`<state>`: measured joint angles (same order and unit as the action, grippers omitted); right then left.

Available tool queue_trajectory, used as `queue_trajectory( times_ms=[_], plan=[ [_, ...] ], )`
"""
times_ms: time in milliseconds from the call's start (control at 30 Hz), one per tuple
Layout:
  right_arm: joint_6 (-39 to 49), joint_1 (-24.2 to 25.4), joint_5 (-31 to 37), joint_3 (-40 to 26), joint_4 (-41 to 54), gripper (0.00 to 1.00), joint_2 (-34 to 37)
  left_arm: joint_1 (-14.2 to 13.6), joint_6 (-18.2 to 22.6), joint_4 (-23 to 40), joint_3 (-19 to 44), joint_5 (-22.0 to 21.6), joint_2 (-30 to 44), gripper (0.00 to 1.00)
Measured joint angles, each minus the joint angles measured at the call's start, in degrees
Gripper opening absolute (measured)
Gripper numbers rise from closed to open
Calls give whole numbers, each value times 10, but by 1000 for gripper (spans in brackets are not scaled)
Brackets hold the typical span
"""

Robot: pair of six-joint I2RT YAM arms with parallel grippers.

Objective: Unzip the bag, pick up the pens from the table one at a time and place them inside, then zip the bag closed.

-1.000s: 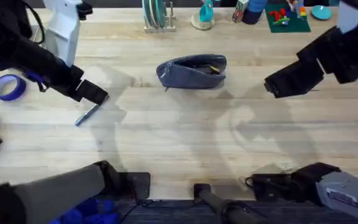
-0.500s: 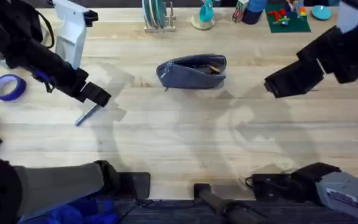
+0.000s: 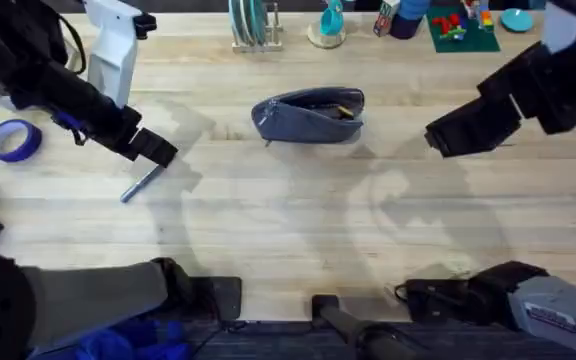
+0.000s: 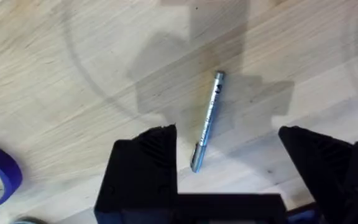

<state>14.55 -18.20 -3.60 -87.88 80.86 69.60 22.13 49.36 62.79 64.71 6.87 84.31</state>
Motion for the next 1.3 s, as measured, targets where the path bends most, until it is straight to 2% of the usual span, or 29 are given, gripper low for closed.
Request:
queue_trajectory(
  times_ms=[133, 467, 867, 1300],
  plan=[
    [0, 0, 0, 0, 0, 997, 0, 5, 4, -18, -1, 0, 0, 993],
    [0, 0, 0, 0, 0, 997, 0, 54, 31, -27, -32, 0, 0, 994],
    [0, 0, 0, 0, 0, 997, 4, 55, 47, -96, -102, 7, 0, 994],
    [0, 0, 0, 0, 0, 997, 24, 55, 49, -114, -119, 7, 0, 949]
  ],
)
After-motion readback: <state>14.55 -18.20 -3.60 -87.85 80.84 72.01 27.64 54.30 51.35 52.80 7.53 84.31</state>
